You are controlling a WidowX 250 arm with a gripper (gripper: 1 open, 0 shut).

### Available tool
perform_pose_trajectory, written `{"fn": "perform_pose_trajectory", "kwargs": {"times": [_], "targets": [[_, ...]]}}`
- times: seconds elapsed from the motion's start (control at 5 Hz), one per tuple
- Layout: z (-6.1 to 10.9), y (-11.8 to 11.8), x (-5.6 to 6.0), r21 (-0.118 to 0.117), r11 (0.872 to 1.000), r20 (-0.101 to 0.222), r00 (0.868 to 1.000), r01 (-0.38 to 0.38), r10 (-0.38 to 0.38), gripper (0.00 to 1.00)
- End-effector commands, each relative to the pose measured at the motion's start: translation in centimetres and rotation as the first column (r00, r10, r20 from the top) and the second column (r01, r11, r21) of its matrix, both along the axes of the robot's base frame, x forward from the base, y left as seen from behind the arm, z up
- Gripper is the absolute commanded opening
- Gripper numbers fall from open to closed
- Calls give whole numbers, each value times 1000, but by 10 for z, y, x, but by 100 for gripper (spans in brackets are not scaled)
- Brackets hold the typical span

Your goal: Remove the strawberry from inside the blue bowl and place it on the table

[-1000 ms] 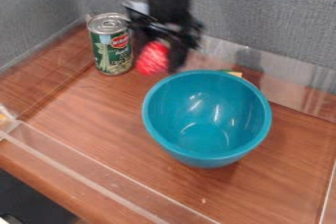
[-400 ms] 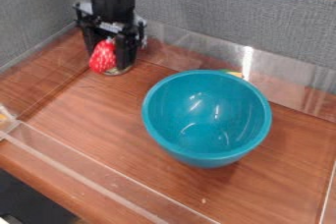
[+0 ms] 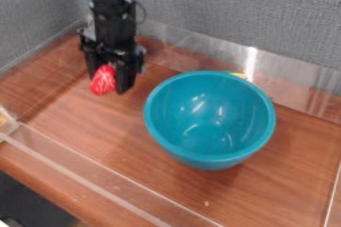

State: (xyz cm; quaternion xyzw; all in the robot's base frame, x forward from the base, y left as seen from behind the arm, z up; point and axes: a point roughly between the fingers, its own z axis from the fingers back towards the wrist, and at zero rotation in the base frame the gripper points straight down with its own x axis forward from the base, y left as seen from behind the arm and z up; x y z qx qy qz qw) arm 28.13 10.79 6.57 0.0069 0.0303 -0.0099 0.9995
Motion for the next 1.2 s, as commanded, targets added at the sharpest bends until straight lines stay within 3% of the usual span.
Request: {"fn": "perform_pose_trajectory", "kwargs": {"times": [0.0, 0.2, 0.4, 0.8, 1.0], "targets": [[0, 2, 7, 14, 1000, 25, 1000, 3, -4, 0], [2, 1, 6, 9, 1000, 41, 999, 8, -8, 0], [3, 4, 1, 15, 1000, 36, 999, 0, 0, 0], [-7, 15, -6, 32, 999, -1, 1000, -22, 22, 0], [-12, 19, -9, 34, 999, -17, 999, -33, 33, 100]]}}
